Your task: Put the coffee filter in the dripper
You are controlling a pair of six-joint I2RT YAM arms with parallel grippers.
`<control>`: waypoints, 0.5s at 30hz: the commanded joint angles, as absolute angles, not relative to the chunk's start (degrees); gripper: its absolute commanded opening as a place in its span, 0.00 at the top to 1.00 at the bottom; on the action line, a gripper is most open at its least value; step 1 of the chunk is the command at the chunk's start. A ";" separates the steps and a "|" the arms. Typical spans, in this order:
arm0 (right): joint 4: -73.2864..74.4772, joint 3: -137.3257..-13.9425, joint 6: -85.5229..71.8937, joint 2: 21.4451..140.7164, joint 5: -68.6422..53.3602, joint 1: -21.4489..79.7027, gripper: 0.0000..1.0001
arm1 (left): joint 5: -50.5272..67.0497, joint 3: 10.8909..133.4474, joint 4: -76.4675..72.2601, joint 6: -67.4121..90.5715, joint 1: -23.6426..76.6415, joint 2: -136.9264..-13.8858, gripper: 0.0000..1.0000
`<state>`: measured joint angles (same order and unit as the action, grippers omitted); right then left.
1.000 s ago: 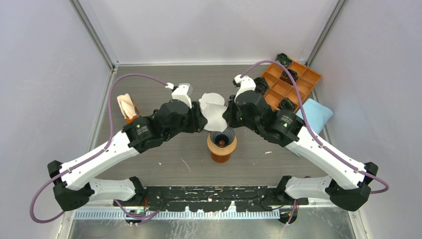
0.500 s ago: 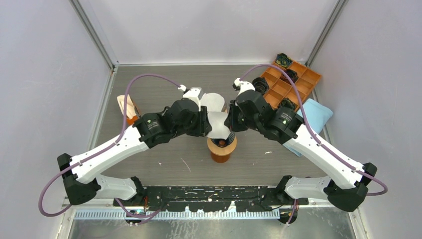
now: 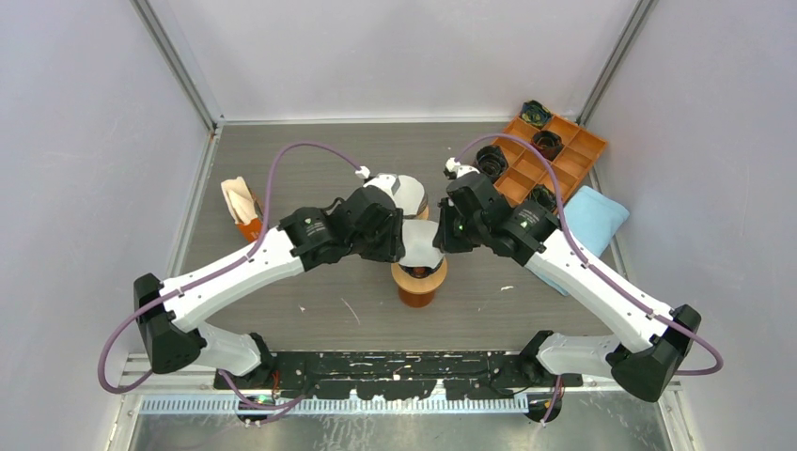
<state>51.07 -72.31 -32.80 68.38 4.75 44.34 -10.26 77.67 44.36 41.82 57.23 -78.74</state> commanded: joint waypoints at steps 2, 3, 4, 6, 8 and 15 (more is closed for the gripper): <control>48.69 -71.96 -31.03 68.20 3.25 42.87 0.99 | -9.23 79.89 45.52 41.62 56.71 -79.17 0.61; 48.69 -71.86 -30.83 68.13 3.18 42.60 0.99 | -9.23 79.84 45.79 41.58 56.66 -79.14 0.61; 48.65 -71.84 -30.64 68.19 3.10 42.45 0.99 | -9.23 79.80 45.99 41.50 56.59 -79.17 0.61; 48.69 -71.93 -30.25 68.28 2.87 42.25 0.99 | -9.16 79.86 46.41 41.44 56.32 -79.09 0.61; 48.69 -71.98 -29.95 68.38 2.74 42.10 0.99 | -8.94 79.85 46.57 41.40 56.18 -79.08 0.61; 48.60 -72.21 -28.85 68.44 1.98 42.10 0.94 | -6.67 79.61 45.86 41.40 55.99 -79.87 0.60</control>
<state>50.78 -71.61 -30.15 68.62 2.90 42.26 -8.69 77.67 46.24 41.76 56.31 -79.42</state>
